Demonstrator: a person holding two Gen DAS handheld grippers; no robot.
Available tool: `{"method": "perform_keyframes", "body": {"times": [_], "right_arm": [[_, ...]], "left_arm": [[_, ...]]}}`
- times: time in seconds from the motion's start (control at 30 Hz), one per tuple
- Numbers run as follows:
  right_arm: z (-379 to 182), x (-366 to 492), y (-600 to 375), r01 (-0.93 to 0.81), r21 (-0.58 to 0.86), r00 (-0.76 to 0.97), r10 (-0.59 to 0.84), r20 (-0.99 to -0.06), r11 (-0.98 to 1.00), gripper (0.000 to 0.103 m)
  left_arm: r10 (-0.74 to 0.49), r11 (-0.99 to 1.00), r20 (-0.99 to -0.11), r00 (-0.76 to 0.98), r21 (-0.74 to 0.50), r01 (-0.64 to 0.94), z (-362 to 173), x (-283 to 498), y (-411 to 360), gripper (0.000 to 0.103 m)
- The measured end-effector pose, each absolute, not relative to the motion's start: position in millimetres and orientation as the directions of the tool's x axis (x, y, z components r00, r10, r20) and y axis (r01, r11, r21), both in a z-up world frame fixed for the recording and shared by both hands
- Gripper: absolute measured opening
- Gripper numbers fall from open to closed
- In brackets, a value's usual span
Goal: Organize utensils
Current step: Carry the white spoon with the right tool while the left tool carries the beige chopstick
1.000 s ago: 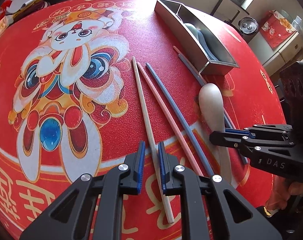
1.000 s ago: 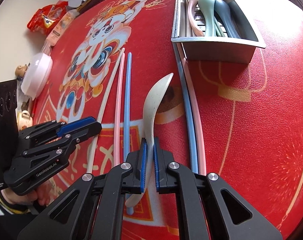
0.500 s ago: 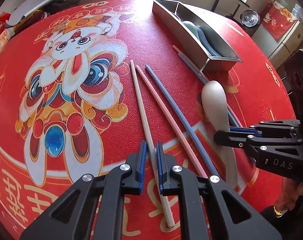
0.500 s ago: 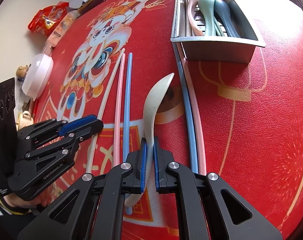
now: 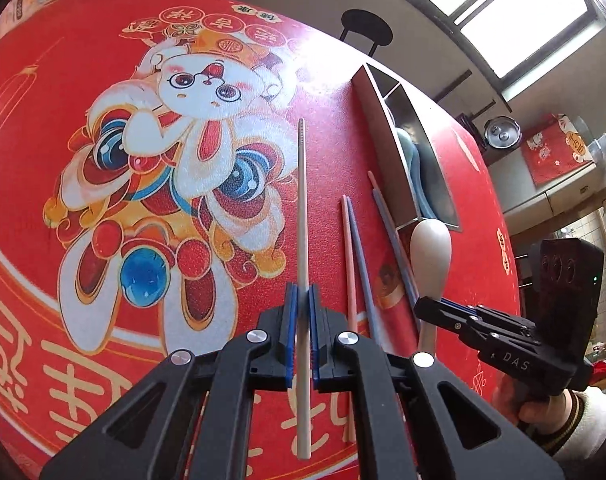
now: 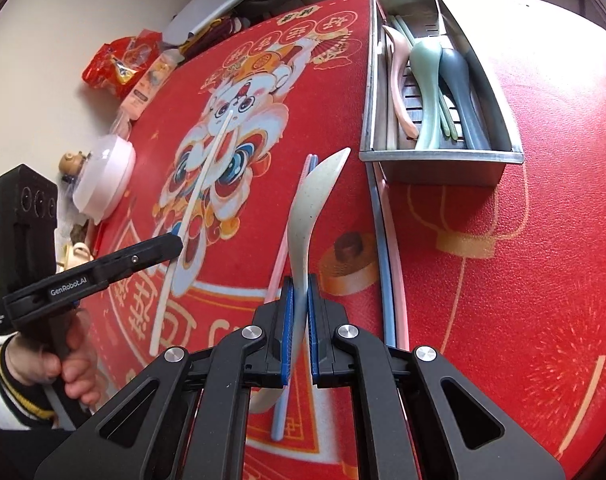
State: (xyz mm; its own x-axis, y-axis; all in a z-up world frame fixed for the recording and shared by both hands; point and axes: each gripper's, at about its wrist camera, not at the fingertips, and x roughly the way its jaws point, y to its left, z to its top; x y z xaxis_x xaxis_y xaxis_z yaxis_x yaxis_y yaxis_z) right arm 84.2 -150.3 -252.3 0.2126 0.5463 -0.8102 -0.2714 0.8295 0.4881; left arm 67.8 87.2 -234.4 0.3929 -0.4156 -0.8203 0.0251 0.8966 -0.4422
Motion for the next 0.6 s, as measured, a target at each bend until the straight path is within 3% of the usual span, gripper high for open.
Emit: {"method": "perform_keyframes", "body": {"times": [0.6], "right_arm": [[-217.2, 142.6, -205.5, -0.247, 0.439, 0.315, 0.5, -0.807, 0.864, 0.007]], "left_arm": [[-0.503, 0.858, -0.78, 0.373, -0.503, 0.105, -206.9, 150.2, -0.1, 0.006]]}}
